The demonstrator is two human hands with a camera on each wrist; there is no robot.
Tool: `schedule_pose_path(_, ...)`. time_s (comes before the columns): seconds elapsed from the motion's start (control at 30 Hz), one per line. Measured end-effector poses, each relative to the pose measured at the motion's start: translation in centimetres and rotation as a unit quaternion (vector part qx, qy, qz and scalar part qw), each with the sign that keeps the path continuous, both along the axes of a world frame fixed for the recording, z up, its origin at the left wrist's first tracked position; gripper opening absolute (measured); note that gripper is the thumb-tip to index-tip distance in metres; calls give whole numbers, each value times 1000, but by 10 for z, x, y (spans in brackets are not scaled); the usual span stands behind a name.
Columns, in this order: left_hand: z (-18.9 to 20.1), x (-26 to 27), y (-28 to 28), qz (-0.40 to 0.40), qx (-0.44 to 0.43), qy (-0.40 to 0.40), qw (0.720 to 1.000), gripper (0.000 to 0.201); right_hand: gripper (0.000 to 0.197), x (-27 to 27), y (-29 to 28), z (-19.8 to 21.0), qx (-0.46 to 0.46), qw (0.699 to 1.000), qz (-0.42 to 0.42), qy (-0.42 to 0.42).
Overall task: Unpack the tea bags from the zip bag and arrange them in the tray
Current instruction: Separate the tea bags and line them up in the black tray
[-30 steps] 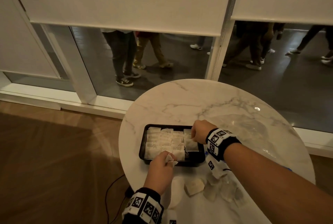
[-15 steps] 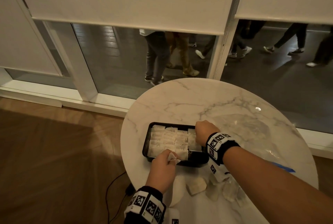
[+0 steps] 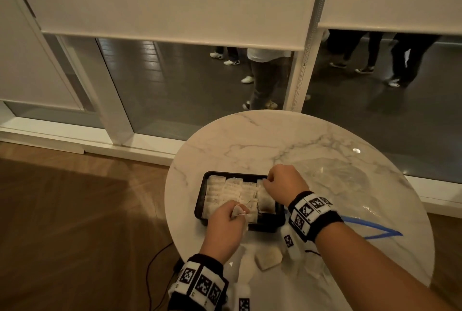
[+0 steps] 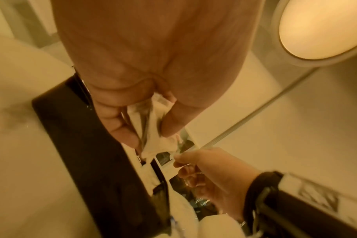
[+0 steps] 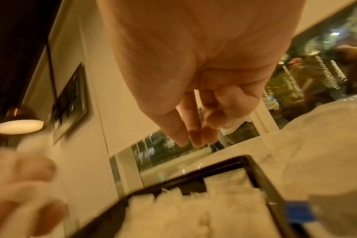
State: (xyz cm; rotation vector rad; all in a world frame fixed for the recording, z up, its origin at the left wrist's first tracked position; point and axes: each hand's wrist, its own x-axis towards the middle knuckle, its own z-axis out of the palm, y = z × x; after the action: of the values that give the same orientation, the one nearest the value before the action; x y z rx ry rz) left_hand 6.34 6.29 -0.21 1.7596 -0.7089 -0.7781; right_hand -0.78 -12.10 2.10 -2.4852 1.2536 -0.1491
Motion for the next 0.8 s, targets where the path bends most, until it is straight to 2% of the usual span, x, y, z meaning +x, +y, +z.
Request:
schedule_pose_path(0.1,1,-2,-4,51,-42,103,992,22,28,-19,23,10,85,983,-42,-155)
schedule_pose_path(0.17,3,-3,-7,80,-80,201,973,22,26,-35,43,16,173,955,-46,-238)
schedule_pose_path(0.23,4,-3,-8,92,-112,274,951,23,17,-49,62,19,284,916,-28,-283)
schedule_pose_path(0.3,3,-2,-7,91,-131,307,938,28,10,-57,73,15,331,898,0,-291)
schedule_pose_path(0.4,3,-4,-8,77,-126,312,938,36,6,-63,81,8,324,893,24,-312)
schedule_pose_path(0.63,10,-13,-10,79,-136,296,942,21,7,-67,82,6,325,857,-24,-400)
schedule_pose_path(0.8,10,-13,-10,75,-136,293,943,20,7,-69,79,1,311,858,-59,-404)
